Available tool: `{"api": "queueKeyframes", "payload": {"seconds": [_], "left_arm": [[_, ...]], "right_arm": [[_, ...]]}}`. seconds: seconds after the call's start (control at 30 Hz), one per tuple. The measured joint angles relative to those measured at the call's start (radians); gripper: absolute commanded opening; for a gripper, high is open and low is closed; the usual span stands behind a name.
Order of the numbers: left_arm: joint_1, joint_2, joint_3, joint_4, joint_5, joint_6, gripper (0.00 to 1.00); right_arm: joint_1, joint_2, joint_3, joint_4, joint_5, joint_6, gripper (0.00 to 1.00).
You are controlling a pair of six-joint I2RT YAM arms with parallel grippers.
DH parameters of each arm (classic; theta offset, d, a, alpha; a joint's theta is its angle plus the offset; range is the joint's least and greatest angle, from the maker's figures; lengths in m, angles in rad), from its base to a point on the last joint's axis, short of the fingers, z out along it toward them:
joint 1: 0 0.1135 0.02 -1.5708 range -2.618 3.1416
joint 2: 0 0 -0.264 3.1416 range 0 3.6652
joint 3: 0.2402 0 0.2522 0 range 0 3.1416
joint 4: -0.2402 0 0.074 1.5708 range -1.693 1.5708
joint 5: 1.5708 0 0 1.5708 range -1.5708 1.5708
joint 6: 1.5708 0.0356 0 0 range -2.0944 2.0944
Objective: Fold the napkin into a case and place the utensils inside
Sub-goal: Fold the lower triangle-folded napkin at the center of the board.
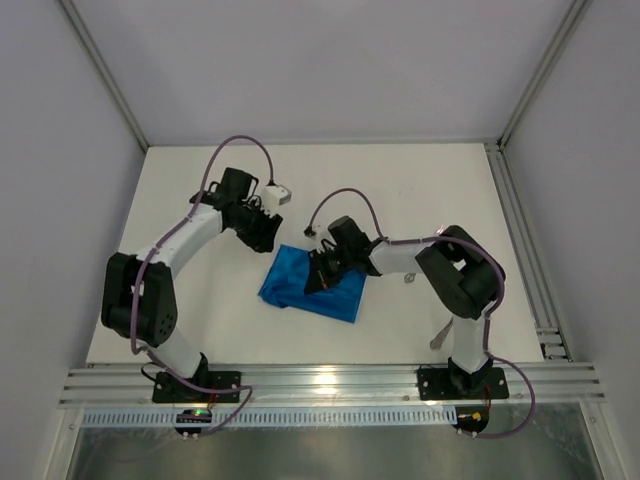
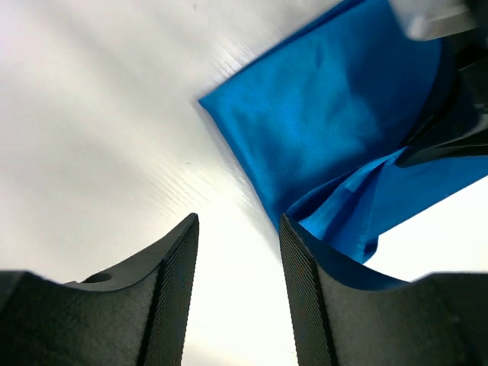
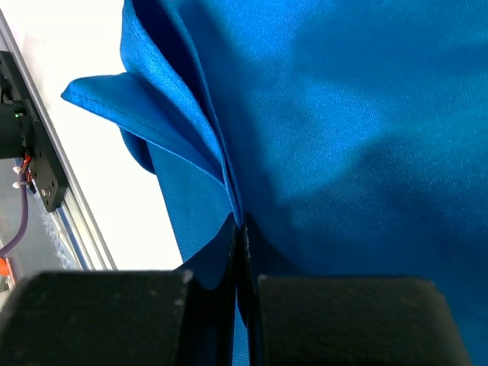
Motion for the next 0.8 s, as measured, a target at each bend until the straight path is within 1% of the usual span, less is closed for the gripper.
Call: {"api": "queueKeyframes", "payload": {"seconds": [0.1, 0.2, 0.27, 0.33, 0.37, 0.43, 0.47, 0.5, 0.57, 0.8], "left_arm": [[0.01, -0.076, 0.003, -0.002, 0.018, 0.003, 0.42], [0.004, -0.146, 0.0, -0.037, 0.073, 0.04, 0.42], [-0.019, -0.175, -0.019, -0.061, 0.08, 0.072, 0.44], [-0.07, -0.195, -0.073, -0.067, 0.07, 0.107, 0.48], [-0.1, -0.196, -0.108, -0.068, 0.061, 0.127, 0.55], [-0.154, -0.195, -0.179, -0.068, 0.036, 0.158, 0.56], [-0.172, -0.195, -0.209, -0.068, 0.023, 0.168, 0.55], [-0.181, -0.195, -0.231, -0.066, 0.007, 0.179, 0.52], [-0.182, -0.195, -0.245, -0.058, -0.021, 0.191, 0.49], [-0.175, -0.194, -0.248, 0.019, -0.064, 0.225, 0.28]], "right_arm": [[-0.002, 0.01, 0.011, -0.005, -0.016, -0.007, 0.04], [-0.004, 0.023, 0.023, -0.007, -0.034, -0.014, 0.05], [-0.005, 0.029, 0.029, -0.007, -0.044, -0.019, 0.05], [-0.006, 0.035, 0.035, -0.01, -0.053, -0.025, 0.05], [-0.006, 0.037, 0.037, -0.012, -0.058, -0.027, 0.05], [-0.007, 0.039, 0.042, -0.018, -0.063, -0.032, 0.06], [-0.008, 0.041, 0.043, -0.019, -0.066, -0.034, 0.06], [-0.008, 0.043, 0.045, -0.021, -0.069, -0.036, 0.07], [-0.009, 0.044, 0.047, -0.024, -0.074, -0.044, 0.07], [-0.01, 0.052, 0.069, -0.062, -0.087, -0.072, 0.08]]}}
